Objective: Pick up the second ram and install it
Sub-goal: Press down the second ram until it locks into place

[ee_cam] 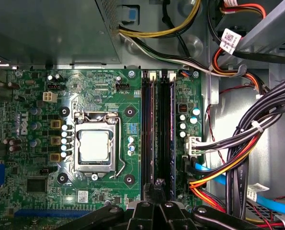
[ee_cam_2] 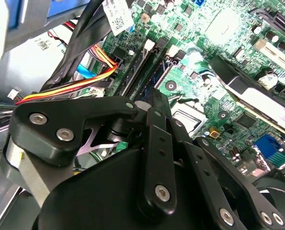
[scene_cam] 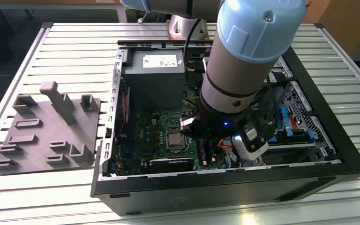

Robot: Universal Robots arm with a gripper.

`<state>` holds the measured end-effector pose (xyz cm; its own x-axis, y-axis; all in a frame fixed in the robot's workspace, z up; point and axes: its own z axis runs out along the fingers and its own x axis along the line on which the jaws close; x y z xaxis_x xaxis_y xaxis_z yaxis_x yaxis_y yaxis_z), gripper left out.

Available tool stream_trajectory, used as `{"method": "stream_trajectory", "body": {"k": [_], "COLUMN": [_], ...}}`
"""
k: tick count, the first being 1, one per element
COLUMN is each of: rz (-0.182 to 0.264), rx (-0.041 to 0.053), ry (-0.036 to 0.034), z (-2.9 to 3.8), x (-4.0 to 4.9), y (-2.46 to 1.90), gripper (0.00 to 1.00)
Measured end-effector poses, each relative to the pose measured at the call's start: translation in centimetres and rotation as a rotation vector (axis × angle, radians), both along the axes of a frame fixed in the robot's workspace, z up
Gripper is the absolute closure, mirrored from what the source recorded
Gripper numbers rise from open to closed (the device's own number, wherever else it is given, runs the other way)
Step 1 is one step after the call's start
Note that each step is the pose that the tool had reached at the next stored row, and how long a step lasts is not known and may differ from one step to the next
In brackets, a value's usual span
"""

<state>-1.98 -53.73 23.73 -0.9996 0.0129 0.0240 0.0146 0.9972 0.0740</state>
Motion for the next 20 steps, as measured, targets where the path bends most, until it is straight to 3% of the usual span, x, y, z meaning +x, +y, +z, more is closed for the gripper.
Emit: {"method": "stream_trajectory", "body": {"k": [20], "rz": [0.0], "rx": [0.0002], "ry": [0.0], "z": [-1.52], "x": [0.0], "y": [0.0], "gripper": [0.89]}}
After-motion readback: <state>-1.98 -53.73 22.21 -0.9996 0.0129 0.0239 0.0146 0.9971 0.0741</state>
